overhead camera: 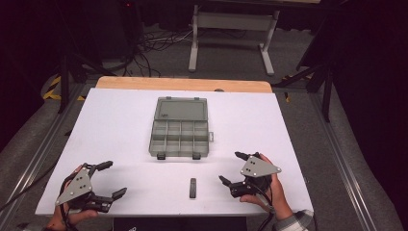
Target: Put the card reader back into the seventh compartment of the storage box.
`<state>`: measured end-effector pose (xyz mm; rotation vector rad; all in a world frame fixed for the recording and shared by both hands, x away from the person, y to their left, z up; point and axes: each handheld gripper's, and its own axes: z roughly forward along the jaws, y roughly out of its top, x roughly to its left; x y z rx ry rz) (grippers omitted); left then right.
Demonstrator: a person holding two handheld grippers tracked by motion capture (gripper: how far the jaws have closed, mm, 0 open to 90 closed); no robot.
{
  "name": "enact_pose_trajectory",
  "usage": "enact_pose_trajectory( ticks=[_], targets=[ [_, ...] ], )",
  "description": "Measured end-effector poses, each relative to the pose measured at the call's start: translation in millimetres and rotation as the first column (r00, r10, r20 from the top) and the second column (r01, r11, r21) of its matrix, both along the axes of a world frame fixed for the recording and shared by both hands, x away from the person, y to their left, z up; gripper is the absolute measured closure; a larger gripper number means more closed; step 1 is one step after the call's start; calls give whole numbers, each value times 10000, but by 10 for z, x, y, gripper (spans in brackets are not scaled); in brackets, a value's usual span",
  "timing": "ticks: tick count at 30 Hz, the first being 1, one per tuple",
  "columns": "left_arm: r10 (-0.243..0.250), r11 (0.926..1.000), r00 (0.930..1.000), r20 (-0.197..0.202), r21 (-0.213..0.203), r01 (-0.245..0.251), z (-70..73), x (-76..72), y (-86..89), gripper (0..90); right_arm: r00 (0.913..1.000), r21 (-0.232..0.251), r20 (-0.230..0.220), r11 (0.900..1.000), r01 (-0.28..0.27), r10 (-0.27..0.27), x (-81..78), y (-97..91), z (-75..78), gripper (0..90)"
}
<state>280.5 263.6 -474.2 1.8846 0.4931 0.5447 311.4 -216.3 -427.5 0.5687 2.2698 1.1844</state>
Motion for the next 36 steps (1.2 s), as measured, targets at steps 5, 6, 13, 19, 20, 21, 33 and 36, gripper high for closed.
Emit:
enact_pose_trajectory(
  ticks=[5,6,13,19,20,21,33,36],
  targets=[
    [-24,10000,10000,4,36,24,1,-1,-2,76,9992,-296,-221,9990,-339,332,31,97,13,115],
    [-30,10000,10000,-8,27,30,0,1,-1,76,9988,-356,-274,9985,-421,412,36,117,12,115],
    [-70,10000,10000,-66,57,70,-8,3,-12,76,9926,-827,-562,9902,-1125,1081,81,336,-25,114],
    [-106,9999,9999,-115,108,107,-16,12,-13,75,9817,-1066,-960,9789,-1746,1647,104,505,-82,107],
    [-101,9999,9999,-108,127,103,-17,12,-14,74,9750,-1134,-1200,9731,-2005,1869,112,566,-108,107],
    [-115,9999,9999,-119,108,116,-17,11,-14,74,9750,-1134,-1200,9731,-2005,1869,112,566,-108,107],
    [-166,9997,9997,-163,173,169,-21,10,-20,73,9301,-1574,-2420,9347,-3187,2764,169,811,-309,89],
    [-169,9997,9997,-165,189,172,-21,11,-21,73,9189,-1687,-2669,9247,-3412,2904,188,850,-356,82]
  ],
)
